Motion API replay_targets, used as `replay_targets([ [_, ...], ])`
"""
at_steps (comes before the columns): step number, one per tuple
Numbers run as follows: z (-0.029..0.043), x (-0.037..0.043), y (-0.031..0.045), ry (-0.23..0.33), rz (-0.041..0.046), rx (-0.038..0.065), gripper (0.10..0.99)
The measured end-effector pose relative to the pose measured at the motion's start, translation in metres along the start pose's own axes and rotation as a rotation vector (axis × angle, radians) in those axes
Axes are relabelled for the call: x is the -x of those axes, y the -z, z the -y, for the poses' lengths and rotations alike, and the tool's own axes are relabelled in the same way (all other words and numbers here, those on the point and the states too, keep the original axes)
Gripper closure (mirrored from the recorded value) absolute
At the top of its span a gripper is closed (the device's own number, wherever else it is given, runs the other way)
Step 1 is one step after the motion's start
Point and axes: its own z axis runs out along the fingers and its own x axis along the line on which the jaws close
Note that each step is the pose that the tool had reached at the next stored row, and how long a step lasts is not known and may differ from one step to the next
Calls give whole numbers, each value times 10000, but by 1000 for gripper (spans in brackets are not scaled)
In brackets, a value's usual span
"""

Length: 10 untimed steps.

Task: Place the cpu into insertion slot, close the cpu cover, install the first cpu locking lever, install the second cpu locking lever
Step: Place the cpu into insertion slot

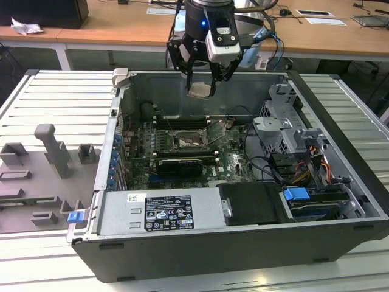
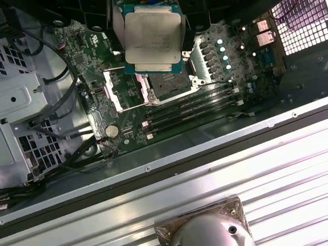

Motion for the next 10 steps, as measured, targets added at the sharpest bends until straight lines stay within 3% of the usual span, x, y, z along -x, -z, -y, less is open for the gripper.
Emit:
replay_targets([
  [10, -1, 0, -1, -398, 45, -24, 561],
])
